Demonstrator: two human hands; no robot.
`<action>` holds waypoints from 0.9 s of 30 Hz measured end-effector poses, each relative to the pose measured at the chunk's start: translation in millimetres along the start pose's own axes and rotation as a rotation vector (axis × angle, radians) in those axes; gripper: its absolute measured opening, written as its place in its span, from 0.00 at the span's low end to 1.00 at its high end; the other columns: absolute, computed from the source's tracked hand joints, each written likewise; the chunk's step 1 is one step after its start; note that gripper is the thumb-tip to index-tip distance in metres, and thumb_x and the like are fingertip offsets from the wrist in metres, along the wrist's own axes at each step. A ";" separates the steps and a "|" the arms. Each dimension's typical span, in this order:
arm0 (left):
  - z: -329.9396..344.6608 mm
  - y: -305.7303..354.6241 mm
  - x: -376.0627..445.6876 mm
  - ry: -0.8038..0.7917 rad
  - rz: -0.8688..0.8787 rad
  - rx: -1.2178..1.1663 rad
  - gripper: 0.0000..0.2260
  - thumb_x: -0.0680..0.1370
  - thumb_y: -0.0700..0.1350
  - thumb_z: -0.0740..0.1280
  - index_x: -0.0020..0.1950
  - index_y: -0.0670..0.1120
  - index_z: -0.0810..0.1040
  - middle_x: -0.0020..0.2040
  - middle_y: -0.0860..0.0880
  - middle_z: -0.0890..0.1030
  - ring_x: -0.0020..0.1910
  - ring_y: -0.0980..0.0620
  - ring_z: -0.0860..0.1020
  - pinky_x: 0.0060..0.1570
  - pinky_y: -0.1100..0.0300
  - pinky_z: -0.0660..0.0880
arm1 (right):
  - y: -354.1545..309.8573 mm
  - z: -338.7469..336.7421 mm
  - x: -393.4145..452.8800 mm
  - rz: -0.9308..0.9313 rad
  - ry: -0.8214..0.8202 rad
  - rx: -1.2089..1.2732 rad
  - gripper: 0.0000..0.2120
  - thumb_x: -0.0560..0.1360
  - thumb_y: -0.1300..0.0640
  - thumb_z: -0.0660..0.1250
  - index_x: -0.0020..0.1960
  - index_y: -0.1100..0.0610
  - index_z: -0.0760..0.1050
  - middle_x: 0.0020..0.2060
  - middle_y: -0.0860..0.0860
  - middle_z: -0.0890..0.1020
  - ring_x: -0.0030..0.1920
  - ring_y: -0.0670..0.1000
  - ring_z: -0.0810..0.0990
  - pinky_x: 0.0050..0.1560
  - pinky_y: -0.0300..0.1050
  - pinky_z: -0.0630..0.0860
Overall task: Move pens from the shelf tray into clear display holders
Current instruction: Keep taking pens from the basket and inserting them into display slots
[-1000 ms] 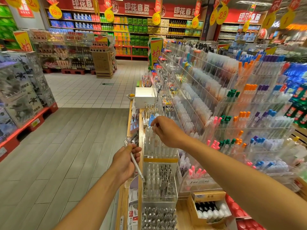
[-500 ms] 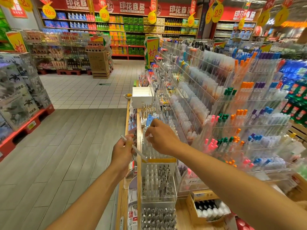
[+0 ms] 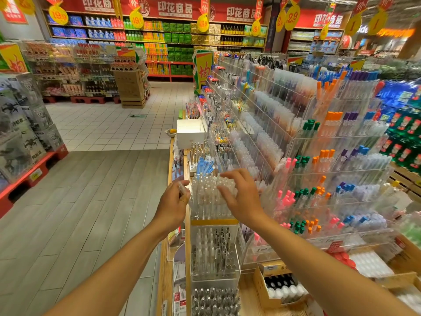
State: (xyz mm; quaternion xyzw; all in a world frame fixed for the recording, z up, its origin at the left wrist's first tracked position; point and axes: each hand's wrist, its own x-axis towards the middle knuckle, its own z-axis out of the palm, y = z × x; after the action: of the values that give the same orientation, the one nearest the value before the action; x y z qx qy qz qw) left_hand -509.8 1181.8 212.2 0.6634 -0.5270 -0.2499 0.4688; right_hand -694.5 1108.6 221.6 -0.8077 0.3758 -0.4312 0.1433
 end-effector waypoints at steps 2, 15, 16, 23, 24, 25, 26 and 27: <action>3.2 -1.9 0.8 -0.028 0.008 0.049 0.08 0.84 0.39 0.59 0.60 0.48 0.73 0.73 0.47 0.68 0.71 0.47 0.70 0.68 0.51 0.70 | 14.7 -4.4 -12.2 0.144 0.076 0.045 0.11 0.77 0.56 0.68 0.58 0.56 0.76 0.50 0.46 0.74 0.46 0.37 0.71 0.50 0.36 0.68; 25.3 -13.3 5.0 0.103 -0.042 0.050 0.11 0.79 0.35 0.67 0.54 0.48 0.71 0.43 0.50 0.76 0.43 0.51 0.76 0.40 0.64 0.73 | 61.6 13.4 -47.8 0.619 -0.278 0.201 0.17 0.83 0.55 0.59 0.70 0.59 0.69 0.65 0.53 0.76 0.63 0.50 0.74 0.63 0.44 0.71; 25.4 -15.3 5.7 0.106 -0.043 0.049 0.11 0.78 0.35 0.68 0.54 0.48 0.71 0.43 0.50 0.77 0.42 0.53 0.76 0.39 0.65 0.73 | 63.0 14.6 -48.2 0.630 -0.286 0.225 0.18 0.83 0.56 0.58 0.71 0.59 0.69 0.66 0.54 0.75 0.65 0.50 0.73 0.62 0.42 0.70; 36.9 -47.8 -1.2 0.091 -0.248 -0.075 0.21 0.78 0.32 0.65 0.68 0.50 0.71 0.62 0.54 0.71 0.61 0.52 0.72 0.52 0.60 0.74 | 73.3 23.6 -47.5 0.679 -0.335 0.331 0.21 0.84 0.56 0.55 0.76 0.58 0.61 0.74 0.52 0.67 0.73 0.52 0.65 0.73 0.51 0.64; 40.4 -49.2 0.4 0.071 -0.314 -0.151 0.20 0.81 0.36 0.63 0.71 0.49 0.70 0.64 0.54 0.72 0.63 0.51 0.73 0.55 0.57 0.76 | 74.9 24.4 -47.4 0.687 -0.340 0.346 0.21 0.84 0.56 0.55 0.76 0.57 0.61 0.74 0.52 0.66 0.74 0.52 0.64 0.73 0.51 0.63; 43.9 -50.4 2.0 0.044 -0.371 -0.207 0.18 0.83 0.40 0.62 0.73 0.47 0.70 0.67 0.52 0.74 0.65 0.49 0.74 0.59 0.51 0.76 | 76.5 25.0 -47.2 0.692 -0.344 0.355 0.21 0.84 0.56 0.55 0.76 0.57 0.61 0.74 0.51 0.66 0.74 0.51 0.64 0.74 0.51 0.63; 47.2 -51.6 2.6 0.024 -0.402 -0.227 0.18 0.84 0.44 0.59 0.74 0.46 0.70 0.68 0.50 0.76 0.66 0.46 0.74 0.64 0.46 0.74 | 78.0 25.5 -46.9 0.693 -0.348 0.362 0.21 0.84 0.56 0.55 0.76 0.56 0.61 0.74 0.51 0.66 0.74 0.51 0.64 0.74 0.51 0.63; 49.7 -52.5 2.1 0.020 -0.411 -0.223 0.17 0.85 0.45 0.58 0.74 0.46 0.71 0.69 0.47 0.77 0.67 0.45 0.75 0.67 0.45 0.72 | 79.3 25.8 -46.5 0.695 -0.349 0.376 0.21 0.84 0.56 0.55 0.76 0.55 0.61 0.74 0.50 0.66 0.74 0.50 0.64 0.74 0.52 0.63</action>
State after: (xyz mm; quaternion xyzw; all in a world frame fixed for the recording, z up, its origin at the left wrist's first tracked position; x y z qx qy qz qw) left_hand -525.7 1162.3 144.3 0.7033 -0.3454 -0.3903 0.4834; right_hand -728.1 1086.6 135.0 -0.6537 0.5105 -0.2751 0.4862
